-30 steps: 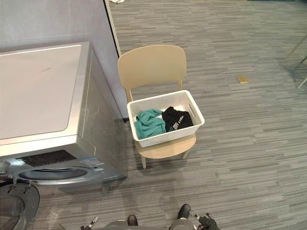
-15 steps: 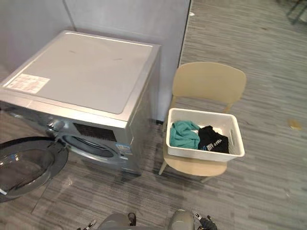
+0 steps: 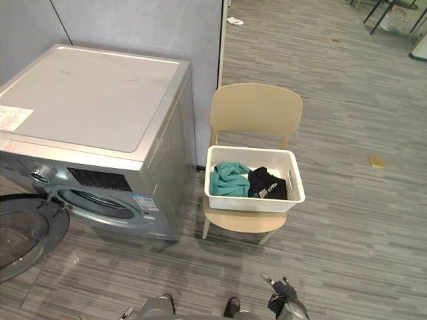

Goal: Pick up the laundry basket with both hands and put the clothes into the washing machine.

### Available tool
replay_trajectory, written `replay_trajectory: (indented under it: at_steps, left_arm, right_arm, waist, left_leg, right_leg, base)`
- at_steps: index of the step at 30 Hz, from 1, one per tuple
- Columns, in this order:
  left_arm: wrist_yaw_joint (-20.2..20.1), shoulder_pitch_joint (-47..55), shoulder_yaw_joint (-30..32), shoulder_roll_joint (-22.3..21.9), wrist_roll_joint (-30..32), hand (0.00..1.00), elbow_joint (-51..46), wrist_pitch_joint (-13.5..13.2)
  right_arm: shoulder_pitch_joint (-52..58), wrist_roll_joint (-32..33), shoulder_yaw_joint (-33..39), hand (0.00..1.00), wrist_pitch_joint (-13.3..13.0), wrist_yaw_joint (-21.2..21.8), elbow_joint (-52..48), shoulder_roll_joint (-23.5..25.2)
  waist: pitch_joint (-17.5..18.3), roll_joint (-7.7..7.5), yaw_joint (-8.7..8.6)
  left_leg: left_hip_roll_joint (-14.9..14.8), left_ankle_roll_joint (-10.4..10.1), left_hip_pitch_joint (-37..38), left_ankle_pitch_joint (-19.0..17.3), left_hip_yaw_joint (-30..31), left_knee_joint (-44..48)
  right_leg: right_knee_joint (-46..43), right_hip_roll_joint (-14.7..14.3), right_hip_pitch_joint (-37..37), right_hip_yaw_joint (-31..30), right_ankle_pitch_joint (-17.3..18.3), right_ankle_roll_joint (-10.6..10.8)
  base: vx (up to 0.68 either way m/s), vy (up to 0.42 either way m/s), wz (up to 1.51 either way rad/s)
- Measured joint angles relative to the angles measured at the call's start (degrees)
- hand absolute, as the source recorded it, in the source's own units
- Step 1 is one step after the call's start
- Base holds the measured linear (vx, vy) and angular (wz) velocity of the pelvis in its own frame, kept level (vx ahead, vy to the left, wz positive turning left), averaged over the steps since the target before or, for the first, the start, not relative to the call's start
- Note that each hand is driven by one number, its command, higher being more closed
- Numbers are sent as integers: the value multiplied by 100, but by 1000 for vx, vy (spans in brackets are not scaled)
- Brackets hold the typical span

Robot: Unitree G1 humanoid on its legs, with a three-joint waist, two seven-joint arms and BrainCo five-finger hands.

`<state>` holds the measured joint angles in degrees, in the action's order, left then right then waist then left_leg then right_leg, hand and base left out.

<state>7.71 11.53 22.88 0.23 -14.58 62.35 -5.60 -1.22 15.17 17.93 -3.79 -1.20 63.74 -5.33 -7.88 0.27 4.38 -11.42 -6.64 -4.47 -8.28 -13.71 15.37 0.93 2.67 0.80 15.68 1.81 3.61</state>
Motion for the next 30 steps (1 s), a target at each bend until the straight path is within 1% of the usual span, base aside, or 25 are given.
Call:
replay_trajectory:
  at_steps: [1, 2, 3, 4, 5, 6, 9, 11, 13, 15, 16, 17, 18, 19, 20, 21, 22, 23, 24, 25, 26, 27, 28, 29, 30]
  left_arm:
    - [-14, 14, -41, -56, 1, 0, 3, 2]
    - [-21, 14, -57, -78, 1, 0, 8, 3]
    - [-24, 2, -95, -80, 1, 0, 14, 1]
    - [-37, -45, -97, -108, 2, 0, 63, 9]
    - [-68, -81, -96, -102, 2, 0, 64, 8]
    - [-145, -156, -77, -60, 12, 0, 68, 21]
    - [-167, -306, -82, 47, 85, 0, 51, 17]
    - [-257, -418, -220, 107, 158, 0, 8, 21]
    - [-266, -574, -324, 181, 179, 0, -6, 11]
    - [-261, -612, -377, 171, 179, 0, -7, 17]
    - [-256, -608, -479, 146, 180, 0, -16, 16]
    - [-246, -598, -506, 161, 183, 0, -23, 18]
    - [-237, -596, -511, 166, 183, 0, -26, 18]
    - [-214, -573, -511, 183, 183, 0, -30, 16]
    - [-187, -490, -511, 219, 183, 0, -32, 13]
    - [-148, -425, -508, 248, 183, 0, -33, 13]
    - [-114, -336, -500, 316, 183, 0, -31, 14]
    - [-112, -251, -494, 368, 183, 0, -21, 17]
    - [-112, -131, -451, 448, 183, 0, 11, 21]
    - [-105, -129, -413, 428, 183, 0, 65, 31]
    - [-110, -133, -273, 299, 183, 0, 111, 28]
    - [-106, -136, -197, 240, 171, 0, 121, 24]
    - [-104, -136, -165, 217, 169, 0, 115, 22]
    - [-101, -140, -101, 197, 168, 0, 111, 24]
    - [-92, -141, 26, 141, 151, 0, 86, 23]
  right_arm:
    - [0, 0, -67, 0, -2, 1, 6, -89]
    - [2, 0, -69, 0, -1, 2, 11, -133]
    - [12, 1, -62, 0, 3, 0, 13, -177]
    - [87, 0, -51, 0, 20, 13, 15, -138]
    - [170, 0, -39, 0, 35, 15, 15, -88]
    - [269, -6, 10, 0, 47, 21, 11, 17]
    - [332, -6, 31, 0, 65, 18, 12, 203]
    - [322, -10, 32, 0, 52, 26, -12, 229]
    - [316, -15, 26, 0, 55, 26, -9, 190]
    - [288, -15, 20, 0, 58, 28, -9, 152]
    - [286, -16, 21, 0, 70, 29, -8, 152]
    - [271, -20, 24, 0, 110, 31, -8, 158]
    - [265, -30, 33, 0, 133, 30, -8, 156]
    - [273, -86, 72, 0, 175, 22, 3, 156]
    - [257, -136, 175, 0, 180, 9, 6, 148]
    - [259, -137, 173, 0, 181, 16, 7, 145]
    - [229, -139, 148, 0, 187, 31, 14, 174]
    - [228, -142, 130, 0, 187, 32, 37, 215]
    - [198, -177, 107, 0, 187, 30, 93, 320]
    - [158, -186, 71, 0, 183, 31, 137, 300]
    - [121, -205, -70, 0, 183, 28, 192, 213]
    - [107, -224, -93, 0, 177, 22, 196, 191]
    - [108, -223, -94, 0, 175, 21, 196, 192]
    - [110, -222, -93, 0, 175, 19, 196, 188]
    - [108, -207, -104, 0, 172, 11, 181, 166]
  waist:
    - [50, 117, -10]
    - [76, 166, -7]
    - [83, 180, 0]
    - [102, 225, 23]
    - [110, 231, 9]
    - [82, 176, -38]
    - [44, 28, -28]
    - [49, -15, -66]
    - [49, -32, -51]
    - [47, 11, -77]
    - [45, 40, -103]
    - [44, 52, -115]
    - [43, 60, -125]
    - [35, 77, -118]
    - [41, 109, -99]
    - [60, 101, -89]
    - [145, -39, -67]
    - [213, -163, -62]
    - [309, -401, -45]
    - [310, -352, -47]
    - [412, -185, -55]
    - [403, -81, -55]
    - [391, -86, -57]
    - [384, -92, -63]
    - [336, -152, -48]
  left_leg:
    - [108, 3, 13, -25, 23, -248]
    - [200, 17, 30, -47, 43, -420]
    - [413, 31, 60, -34, 133, -676]
    - [546, 240, 125, 99, 127, -887]
    - [558, 300, 146, 121, 77, -902]
    - [552, 325, 210, 106, 13, -874]
    - [533, 330, 417, 94, -143, -832]
    - [449, 342, 474, 78, -197, -825]
    - [547, 393, 438, -9, -169, -795]
    - [572, 467, 343, -61, -156, -645]
    - [560, 508, 297, -86, -124, -547]
    - [553, 512, 279, -92, -62, -488]
    - [528, 502, 279, -97, -17, -452]
    - [413, 409, 263, -148, 47, -341]
    - [230, 271, 205, -226, 89, -183]
    - [132, 195, 163, -254, 100, -105]
    - [2, 47, 123, -283, 95, -42]
    - [-61, -76, 111, -279, 99, -46]
    - [-234, -356, 101, -246, 110, -46]
    - [-404, -462, 88, -221, 141, -44]
    - [-764, -608, 66, -13, 281, -171]
    - [-968, -485, -54, 358, 416, -173]
    - [-1058, -161, -200, 664, 404, -90]
    - [-1108, 108, -267, 859, 317, -67]
    - [-1242, 435, -344, 1083, -144, 111]
  right_leg:
    - [16, 33, -163, -147, -65, -22]
    - [33, 61, -251, -218, -118, -23]
    - [63, 112, -374, -336, -233, 37]
    - [217, 158, -417, -439, -451, 8]
    - [314, 176, -379, -490, -534, 19]
    - [352, 195, -315, -512, -571, 5]
    - [141, 162, -299, -599, -568, 1]
    - [-260, 204, -488, -403, -508, -15]
    - [-585, 361, -642, -314, -238, 11]
    - [-780, 473, -731, -298, -141, 60]
    - [-1047, 599, -836, -224, 56, 28]
    - [-1583, 832, -929, -4, 296, -125]
    - [-1851, 977, -978, 75, 355, -150]
    - [-2267, 1236, -1040, 170, 430, -88]
    - [-2472, 1403, -1050, 167, 429, -82]
    - [-2500, 1469, -1050, 167, 427, -78]
    - [-2426, 1557, -1016, 242, 392, 80]
    - [-2267, 1624, -967, 332, 353, 357]
    - [-1845, 1581, -827, 486, 310, 520]
    - [-1789, 1449, -792, 494, 498, 664]
    - [-1774, 1051, -766, 742, 596, 462]
    - [-1753, 803, -772, 898, 726, 307]
    - [-1597, 693, -672, 1024, 696, 202]
    - [-1440, 624, -551, 1116, 640, 116]
    - [-1089, 478, -319, 1266, 545, -18]
  base:
    - [-28, 47, -44]
    - [-6, 102, -54]
    - [17, 102, -64]
    - [26, 118, -59]
    - [53, 77, -46]
    - [59, 47, -21]
    - [32, 32, -36]
    - [-28, 13, -20]
    - [-64, 31, 9]
    - [-81, 63, 18]
    - [-86, 62, 29]
    - [-71, 58, 33]
    - [-50, 8, 30]
    - [-47, -131, 17]
    - [-43, -137, 6]
    - [-34, -321, -13]
    - [-3, -282, -17]
    - [36, -484, -30]
    - [65, -393, -24]
    - [90, -524, -17]
    - [99, -472, 8]
    - [98, -537, 25]
    - [85, -413, 32]
    - [98, -418, 44]
    - [128, -378, 44]
